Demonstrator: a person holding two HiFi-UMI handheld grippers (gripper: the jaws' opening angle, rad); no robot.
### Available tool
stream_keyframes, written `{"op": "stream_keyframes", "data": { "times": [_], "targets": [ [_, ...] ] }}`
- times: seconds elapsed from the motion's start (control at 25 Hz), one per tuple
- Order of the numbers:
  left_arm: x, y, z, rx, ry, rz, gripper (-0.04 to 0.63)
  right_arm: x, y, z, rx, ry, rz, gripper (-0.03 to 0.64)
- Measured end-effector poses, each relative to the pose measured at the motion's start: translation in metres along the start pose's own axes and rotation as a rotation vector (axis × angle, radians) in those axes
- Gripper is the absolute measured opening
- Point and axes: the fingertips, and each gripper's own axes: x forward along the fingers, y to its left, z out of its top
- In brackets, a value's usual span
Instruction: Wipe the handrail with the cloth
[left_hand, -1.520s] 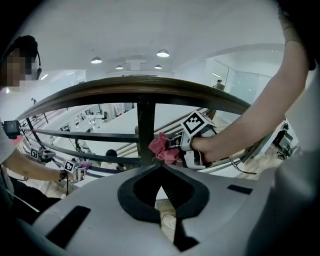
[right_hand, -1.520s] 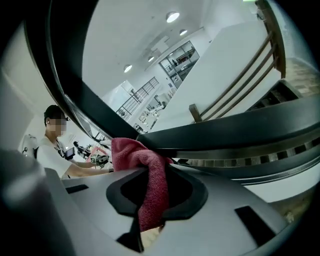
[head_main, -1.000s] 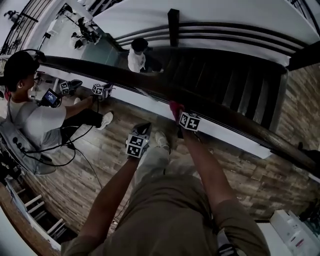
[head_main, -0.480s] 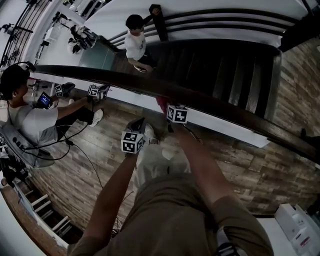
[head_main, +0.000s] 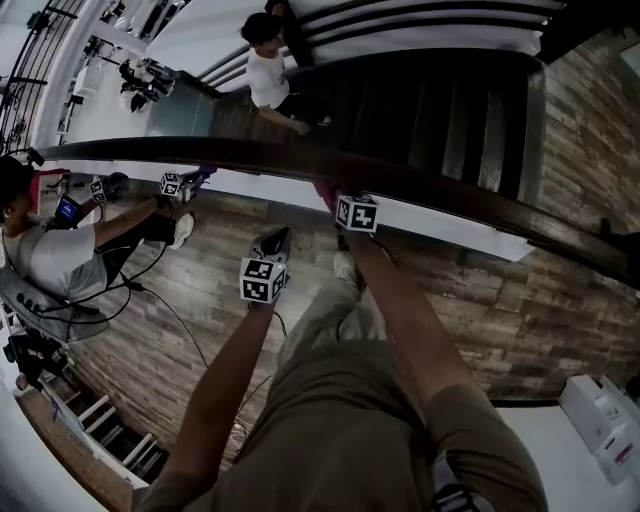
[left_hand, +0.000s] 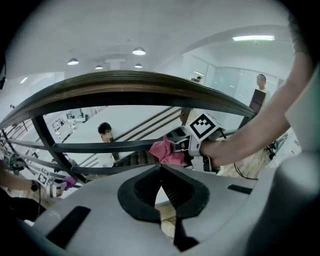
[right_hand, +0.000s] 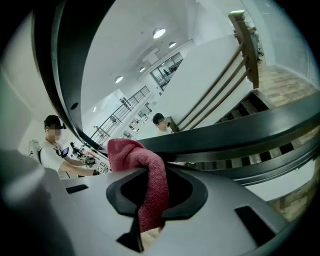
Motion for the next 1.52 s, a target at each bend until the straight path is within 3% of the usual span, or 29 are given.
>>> {"op": "stream_keyframes", "data": {
  "times": [0.32, 0.56, 0.8, 1.04, 1.2, 1.32, 1.52],
  "targets": [
    [0.041, -0.064, 0.019, 0.104, -0.009, -0.136, 0.015, -0.075, -0.097, -0.002, 0.073, -0.068, -0.119, 0.072],
    [0.072, -0.139, 0.038, 0.168, 0.024, -0.194, 0.015, -0.155, -0.197, 0.005, 0.271, -0.145, -0.214, 0.072],
    [0.108, -0.226, 0.066, 0.178, 0.031, -0.194, 0.015, -0.242, -0.312, 0.019, 0.239, -0.147, -0.294, 0.072],
    [0.135, -0.340, 0.080, 0.178, 0.041, -0.220, 0.015, -0.354, -0.451, 0.025, 0.248, -0.173, -0.392, 0.072],
    [0.149, -0.408, 0.094, 0.223, 0.042, -0.240, 0.015, -0.426, -0.538, 0.031, 0.262, -0.194, -0.480, 0.072],
    [0.157, -0.447, 0.097, 0.272, 0.055, -0.253, 0.015, -0.469, -0.592, 0.035, 0.315, -0.220, -0.534, 0.072],
    [0.161, -0.488, 0.092, 0.290, 0.070, -0.259, 0.015, -0.520, -0.665, 0.031, 0.345, -0.224, -0.642, 0.072]
  ]
}}
